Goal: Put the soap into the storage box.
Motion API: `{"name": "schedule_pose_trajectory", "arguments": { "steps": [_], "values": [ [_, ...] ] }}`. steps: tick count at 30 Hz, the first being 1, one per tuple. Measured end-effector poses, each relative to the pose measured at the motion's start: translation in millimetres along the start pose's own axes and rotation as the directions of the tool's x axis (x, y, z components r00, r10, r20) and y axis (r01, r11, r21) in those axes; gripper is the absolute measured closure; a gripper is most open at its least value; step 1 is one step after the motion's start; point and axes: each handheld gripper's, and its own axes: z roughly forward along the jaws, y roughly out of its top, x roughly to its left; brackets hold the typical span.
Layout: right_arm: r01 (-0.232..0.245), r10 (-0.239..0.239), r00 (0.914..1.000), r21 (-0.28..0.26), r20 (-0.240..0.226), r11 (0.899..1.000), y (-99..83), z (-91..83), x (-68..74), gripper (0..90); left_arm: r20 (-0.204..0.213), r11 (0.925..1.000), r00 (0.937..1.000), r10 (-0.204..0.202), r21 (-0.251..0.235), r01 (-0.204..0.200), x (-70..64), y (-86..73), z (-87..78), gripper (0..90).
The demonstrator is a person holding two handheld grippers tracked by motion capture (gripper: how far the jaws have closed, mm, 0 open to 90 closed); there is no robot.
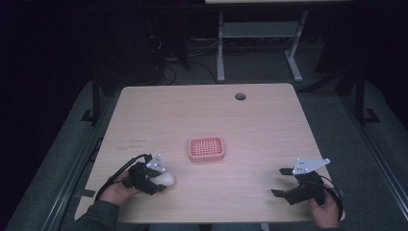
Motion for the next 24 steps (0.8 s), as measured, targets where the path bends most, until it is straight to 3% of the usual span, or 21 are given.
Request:
{"name": "schedule_pose_trajectory", "arguments": {
  "steps": [13,24],
  "values": [
    [-0.002,0.002,1.0000,-0.009,-0.001,1.000,-0.1,-0.7,1.5,14.2,-0.008,1.0000,1.0000,0.004,-0.008,-0.004,-1.0,2.9,-5.3,49.3],
    [-0.016,0.016,0.9999,-0.024,0.005,1.000,-3.6,-4.2,1.4,14.1,0.000,0.9995,0.9997,0.024,-0.023,-0.024,2.1,19.4,-6.5,49.3]
  ]
}}
